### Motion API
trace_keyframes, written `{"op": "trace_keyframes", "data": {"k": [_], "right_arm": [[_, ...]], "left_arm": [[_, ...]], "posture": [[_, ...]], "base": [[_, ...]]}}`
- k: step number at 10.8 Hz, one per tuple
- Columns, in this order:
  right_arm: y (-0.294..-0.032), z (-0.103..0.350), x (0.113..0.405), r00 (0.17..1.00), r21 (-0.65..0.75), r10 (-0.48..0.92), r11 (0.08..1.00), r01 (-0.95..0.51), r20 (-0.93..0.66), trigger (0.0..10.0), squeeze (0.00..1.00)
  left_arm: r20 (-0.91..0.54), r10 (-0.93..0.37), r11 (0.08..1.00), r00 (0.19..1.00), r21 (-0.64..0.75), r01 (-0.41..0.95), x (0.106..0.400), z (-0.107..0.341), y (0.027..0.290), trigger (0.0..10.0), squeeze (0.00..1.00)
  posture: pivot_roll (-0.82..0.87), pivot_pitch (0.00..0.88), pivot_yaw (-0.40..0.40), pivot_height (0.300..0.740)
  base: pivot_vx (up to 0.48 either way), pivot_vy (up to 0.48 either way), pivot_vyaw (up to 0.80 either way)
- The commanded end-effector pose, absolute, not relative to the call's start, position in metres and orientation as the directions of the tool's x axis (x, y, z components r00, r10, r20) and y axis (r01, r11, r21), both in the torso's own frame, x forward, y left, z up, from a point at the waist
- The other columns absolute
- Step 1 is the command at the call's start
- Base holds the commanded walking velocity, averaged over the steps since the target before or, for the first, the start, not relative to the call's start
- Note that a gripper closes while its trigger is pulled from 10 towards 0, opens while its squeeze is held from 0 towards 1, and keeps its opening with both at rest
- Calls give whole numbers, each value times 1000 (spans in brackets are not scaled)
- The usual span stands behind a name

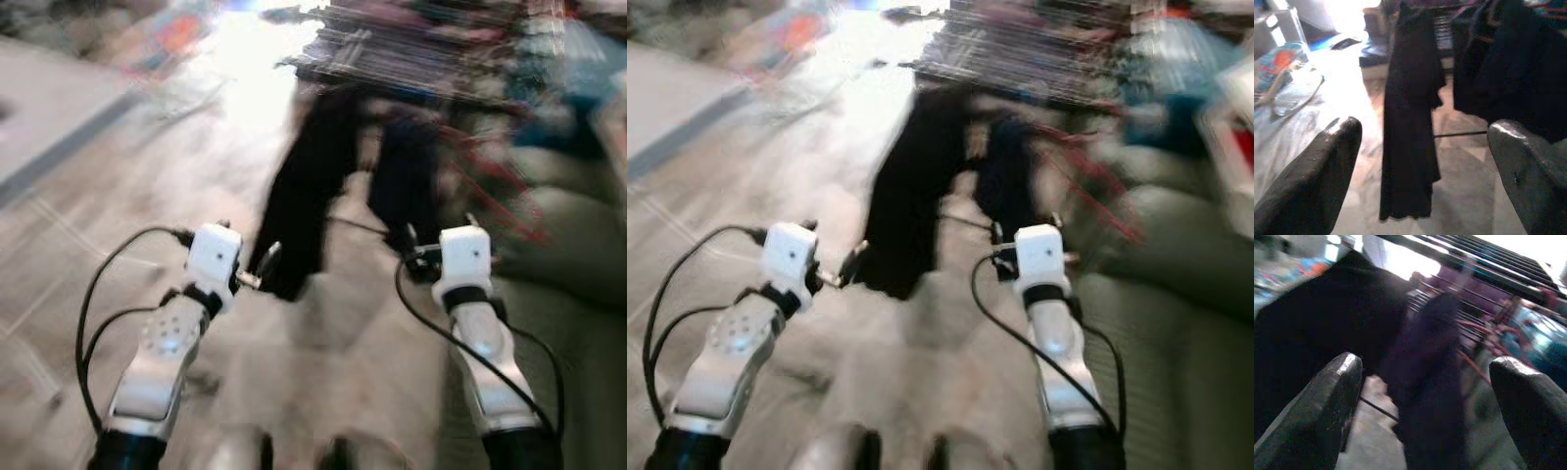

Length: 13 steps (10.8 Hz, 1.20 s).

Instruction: Hang hanger

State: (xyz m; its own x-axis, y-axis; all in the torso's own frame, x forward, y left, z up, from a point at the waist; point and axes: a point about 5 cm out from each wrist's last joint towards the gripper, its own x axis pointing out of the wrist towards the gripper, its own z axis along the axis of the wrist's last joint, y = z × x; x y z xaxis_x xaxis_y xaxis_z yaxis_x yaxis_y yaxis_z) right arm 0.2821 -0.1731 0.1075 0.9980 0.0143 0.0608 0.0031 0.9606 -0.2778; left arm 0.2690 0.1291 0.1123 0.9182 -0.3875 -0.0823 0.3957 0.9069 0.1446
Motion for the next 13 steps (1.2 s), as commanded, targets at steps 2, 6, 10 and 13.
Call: {"op": "trace_keyframes", "data": {"k": [2, 6, 10, 13], "right_arm": [[-170, 108, 283, 997, -250, 45, 968, -28, 64, 10000, 0], [-161, 108, 282, 992, -220, 110, 971, -93, 69, 10000, 0], [-156, 110, 284, 986, -207, 148, 970, -129, 75, 10000, 0], [-153, 111, 286, 983, -205, 166, 968, -146, 79, 10000, 0]], "left_arm": [[-89, -383, 904, 920, 168, 393, 268, 111, 127, 10000, 0], [-82, -367, 907, 927, 188, 376, 269, 111, 126, 10000, 0], [-78, -348, 910, 934, 209, 357, 272, 111, 125, 10000, 0], [-48, -326, 914, 944, 238, 327, 275, 115, 125, 10000, 0]], "posture": [[-18, 103, -81, 740], [-17, 101, -81, 740], [-15, 93, -84, 740], [-14, 89, -88, 740]], "base": [[0, 480, 800], [0, 480, 800], [0, 480, 800], [0, 240, 800]]}}
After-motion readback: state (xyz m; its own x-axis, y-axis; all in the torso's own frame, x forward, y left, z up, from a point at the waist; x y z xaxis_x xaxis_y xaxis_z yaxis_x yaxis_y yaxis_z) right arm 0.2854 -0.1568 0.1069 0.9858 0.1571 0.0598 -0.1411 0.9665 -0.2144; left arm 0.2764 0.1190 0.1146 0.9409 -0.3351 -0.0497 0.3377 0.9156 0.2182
